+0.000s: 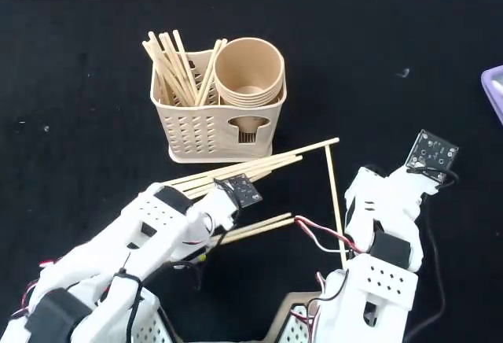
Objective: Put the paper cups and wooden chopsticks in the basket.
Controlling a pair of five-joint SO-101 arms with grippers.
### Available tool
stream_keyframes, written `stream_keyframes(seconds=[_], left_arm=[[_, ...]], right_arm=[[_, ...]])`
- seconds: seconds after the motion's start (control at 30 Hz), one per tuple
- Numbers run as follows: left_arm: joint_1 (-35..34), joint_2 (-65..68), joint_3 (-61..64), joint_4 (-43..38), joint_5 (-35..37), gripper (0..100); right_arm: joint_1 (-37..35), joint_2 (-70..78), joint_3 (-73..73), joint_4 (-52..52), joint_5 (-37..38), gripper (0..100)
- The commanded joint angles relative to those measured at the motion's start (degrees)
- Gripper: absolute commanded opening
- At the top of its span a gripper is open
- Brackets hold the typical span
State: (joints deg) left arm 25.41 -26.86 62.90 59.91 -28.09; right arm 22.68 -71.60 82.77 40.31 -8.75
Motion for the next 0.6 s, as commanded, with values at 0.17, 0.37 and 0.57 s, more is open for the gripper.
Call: stream_keyframes(seconds=[0.17,0.37,0.57], left_arm=[[-0.31,-1.85,-1.1,3.96,-0.79,3],[-0.31,-8.97,-6.29,17.05,-7.21,3],[0.13,-11.34,-5.32,17.85,-12.75,3]], right_arm=[[-0.79,-0.31,-0.22,-1.32,0.88,1.8],[-0.79,-0.31,-0.22,-1.32,0.88,1.8],[-0.79,-0.31,-0.22,-1.32,0.88,1.8]])
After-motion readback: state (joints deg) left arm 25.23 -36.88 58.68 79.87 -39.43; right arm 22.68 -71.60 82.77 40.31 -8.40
